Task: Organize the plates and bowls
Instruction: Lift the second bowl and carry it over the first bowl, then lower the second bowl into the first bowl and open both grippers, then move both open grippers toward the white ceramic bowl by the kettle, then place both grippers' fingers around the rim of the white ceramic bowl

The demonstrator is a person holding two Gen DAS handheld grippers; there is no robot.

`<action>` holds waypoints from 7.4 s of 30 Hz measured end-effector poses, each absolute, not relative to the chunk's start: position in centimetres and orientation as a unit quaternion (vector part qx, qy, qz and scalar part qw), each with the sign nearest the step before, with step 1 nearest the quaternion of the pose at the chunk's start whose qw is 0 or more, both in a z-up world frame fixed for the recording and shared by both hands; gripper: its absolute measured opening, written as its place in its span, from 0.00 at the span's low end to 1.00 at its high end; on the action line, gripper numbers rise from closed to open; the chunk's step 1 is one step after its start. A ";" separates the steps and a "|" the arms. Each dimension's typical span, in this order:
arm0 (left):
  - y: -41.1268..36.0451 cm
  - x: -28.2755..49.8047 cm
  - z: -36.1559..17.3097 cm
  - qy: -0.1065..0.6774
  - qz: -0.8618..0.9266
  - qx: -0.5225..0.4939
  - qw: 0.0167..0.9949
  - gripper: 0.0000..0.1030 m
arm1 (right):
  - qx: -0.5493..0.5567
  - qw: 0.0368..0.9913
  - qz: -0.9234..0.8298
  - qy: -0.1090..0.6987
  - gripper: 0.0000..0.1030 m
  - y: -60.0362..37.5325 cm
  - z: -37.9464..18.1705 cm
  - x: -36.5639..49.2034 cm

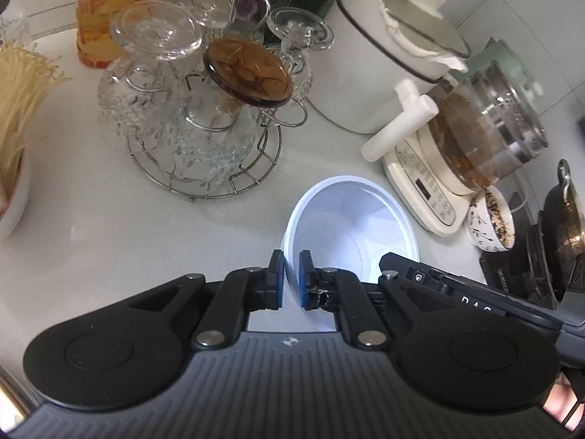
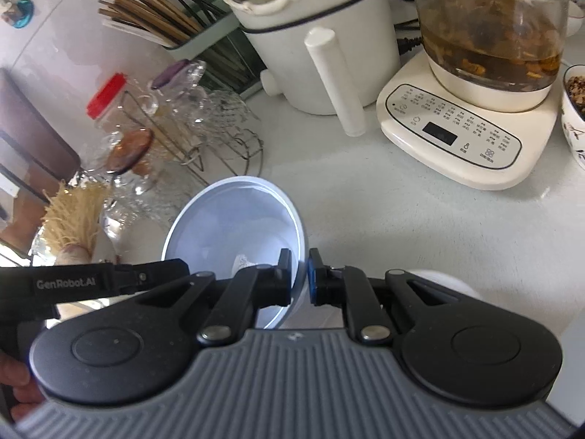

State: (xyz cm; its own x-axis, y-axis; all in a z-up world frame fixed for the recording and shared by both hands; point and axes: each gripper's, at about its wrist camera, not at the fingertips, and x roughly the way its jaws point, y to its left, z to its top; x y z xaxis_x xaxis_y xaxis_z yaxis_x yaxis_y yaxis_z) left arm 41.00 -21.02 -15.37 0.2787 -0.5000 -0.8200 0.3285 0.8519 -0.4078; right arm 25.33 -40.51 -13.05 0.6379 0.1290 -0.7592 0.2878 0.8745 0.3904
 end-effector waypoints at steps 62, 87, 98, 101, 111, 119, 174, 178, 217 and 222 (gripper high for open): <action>-5.0 35.5 -14.7 0.590 -0.283 -0.031 0.755 0.09 | 0.268 0.835 -0.082 0.473 0.13 -24.2 -12.6 19.6; -3.4 34.4 -9.9 0.529 -0.292 -0.005 0.797 0.32 | 0.239 0.863 -0.109 0.432 0.15 -23.4 -8.6 19.5; -3.1 33.7 -6.5 0.486 -0.308 0.009 0.818 0.36 | 0.201 0.900 -0.132 0.365 0.15 -22.6 -4.9 18.2; -3.2 33.6 -5.9 0.475 -0.315 0.011 0.822 0.43 | 0.192 0.905 -0.145 0.351 0.42 -22.6 -4.3 17.7; -3.9 33.1 -3.7 0.446 -0.333 0.020 0.831 0.50 | 0.183 0.913 -0.189 0.312 0.65 -23.8 -2.8 16.1; -5.4 32.8 -3.3 0.436 -0.341 0.033 0.832 0.57 | 0.175 0.918 -0.207 0.289 0.76 -25.1 -2.6 15.3; -28.8 35.1 -12.4 0.500 -0.355 0.047 0.788 0.59 | 0.283 0.860 -0.219 0.365 0.99 -47.6 -11.6 14.9; -30.3 35.6 -13.7 0.519 -0.353 0.051 0.777 0.59 | 0.318 0.841 -0.211 0.385 0.89 -49.3 -13.2 15.0; -31.6 35.8 -18.0 0.586 -0.352 0.045 0.729 0.09 | 0.373 0.789 -0.135 0.469 0.14 -48.5 -17.8 17.4; -30.5 35.9 -17.5 0.579 -0.350 0.033 0.735 0.09 | 0.370 0.795 -0.127 0.464 0.11 -48.2 -17.5 17.7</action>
